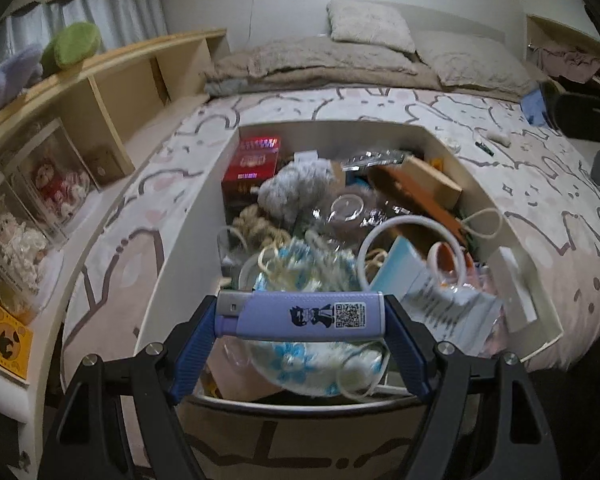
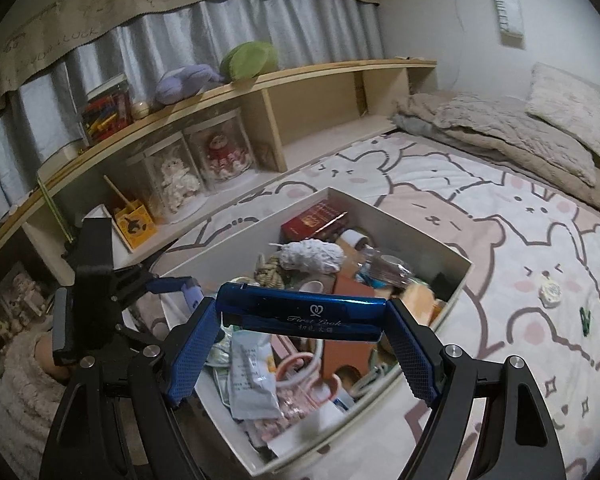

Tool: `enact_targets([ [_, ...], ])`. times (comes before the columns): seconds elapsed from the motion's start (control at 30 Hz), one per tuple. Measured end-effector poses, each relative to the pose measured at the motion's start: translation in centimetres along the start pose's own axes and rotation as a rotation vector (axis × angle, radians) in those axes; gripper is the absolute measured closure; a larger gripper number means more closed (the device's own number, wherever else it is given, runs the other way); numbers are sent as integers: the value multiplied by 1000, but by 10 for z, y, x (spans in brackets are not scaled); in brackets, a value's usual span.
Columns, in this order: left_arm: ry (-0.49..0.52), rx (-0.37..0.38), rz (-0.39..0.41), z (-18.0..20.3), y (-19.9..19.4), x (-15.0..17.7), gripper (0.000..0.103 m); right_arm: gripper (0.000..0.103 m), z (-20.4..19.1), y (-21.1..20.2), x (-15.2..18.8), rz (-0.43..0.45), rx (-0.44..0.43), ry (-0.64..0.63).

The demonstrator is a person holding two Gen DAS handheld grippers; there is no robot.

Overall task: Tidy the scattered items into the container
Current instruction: 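Open the left tool dropping the purple lighter while the right tool drops the blue lighter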

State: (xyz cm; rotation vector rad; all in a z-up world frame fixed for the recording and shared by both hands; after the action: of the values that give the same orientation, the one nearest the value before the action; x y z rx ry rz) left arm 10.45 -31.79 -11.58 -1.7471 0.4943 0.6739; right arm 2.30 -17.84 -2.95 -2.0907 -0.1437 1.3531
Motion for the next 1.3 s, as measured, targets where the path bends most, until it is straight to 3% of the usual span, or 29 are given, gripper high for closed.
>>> enact_targets([
  [0.33,-48,92,-24,-3,-1,5,23,20,-22,44,-18,-63,0,-101],
  [0.37,-61,104,-22,-4,-2,4,20,20,-23,48,-19,-70,-3,-107],
  [0.4,-72,110,-18,-6,-3,4,7,20,-24,52,-20,-77,-9,-112],
  [0.47,-77,103,5,-9,-7,3,0,20,-28,61,-23,-89,-19,-127],
  [0.8,-93,111,62,-19,-25,13,0,20,-55,107,-35,-164,-37,-272],
  [1.03,-134,114,129,-33,-49,12,0,20,-76,147,-37,-270,-43,-431],
  [1.3,-162,128,168,-43,-64,17,0,20,-89,192,-29,-361,-46,-501],
])
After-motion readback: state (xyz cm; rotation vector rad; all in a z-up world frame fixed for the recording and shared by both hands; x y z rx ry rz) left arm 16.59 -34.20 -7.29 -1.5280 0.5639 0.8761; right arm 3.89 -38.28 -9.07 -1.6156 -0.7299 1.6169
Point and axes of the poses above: each gripper's, at about its wrist camera, not at the fingertips, and y roughly the way its jaws point, z to its right, x to its underside, the point moved 4 cm from there along y, roughly the way its jaws point, and after that the axes turned 6 degrees about -x, right-handed, at the moved point
